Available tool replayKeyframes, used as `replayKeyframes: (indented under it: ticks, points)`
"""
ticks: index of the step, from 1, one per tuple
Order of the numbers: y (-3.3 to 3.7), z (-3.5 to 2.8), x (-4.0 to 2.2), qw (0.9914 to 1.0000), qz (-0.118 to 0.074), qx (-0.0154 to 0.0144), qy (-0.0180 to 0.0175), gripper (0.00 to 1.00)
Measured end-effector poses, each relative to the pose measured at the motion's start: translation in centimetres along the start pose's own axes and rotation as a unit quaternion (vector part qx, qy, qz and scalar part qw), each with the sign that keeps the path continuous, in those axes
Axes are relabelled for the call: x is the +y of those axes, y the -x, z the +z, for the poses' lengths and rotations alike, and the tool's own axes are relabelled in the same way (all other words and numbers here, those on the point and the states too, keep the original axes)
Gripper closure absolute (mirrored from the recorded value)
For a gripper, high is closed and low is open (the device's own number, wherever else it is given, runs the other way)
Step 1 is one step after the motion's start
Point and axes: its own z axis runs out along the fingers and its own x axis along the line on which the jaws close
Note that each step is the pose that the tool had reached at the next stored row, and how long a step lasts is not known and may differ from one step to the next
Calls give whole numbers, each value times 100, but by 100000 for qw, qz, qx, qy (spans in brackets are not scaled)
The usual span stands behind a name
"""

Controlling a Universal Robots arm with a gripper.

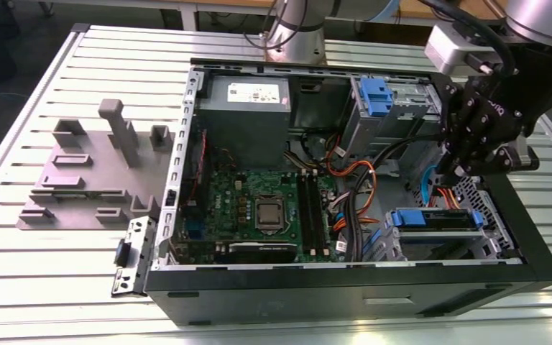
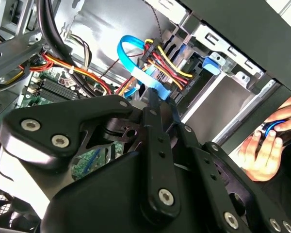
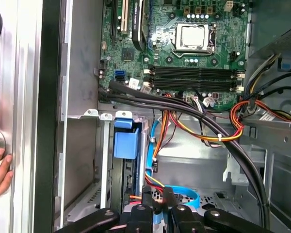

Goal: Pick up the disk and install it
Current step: 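Insert the second disk wire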

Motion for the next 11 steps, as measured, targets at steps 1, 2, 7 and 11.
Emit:
replayKeyframes:
  ticks: [1,2,7,11]
  points:
    - [0,0,-8,100000,31,-12,3,76]
    - [0,0,-16,100000,67,-18,5,76]
    - [-1,4,-25,99999,336,-22,68,76]
    - [-1,6,-42,99997,608,-24,371,76]
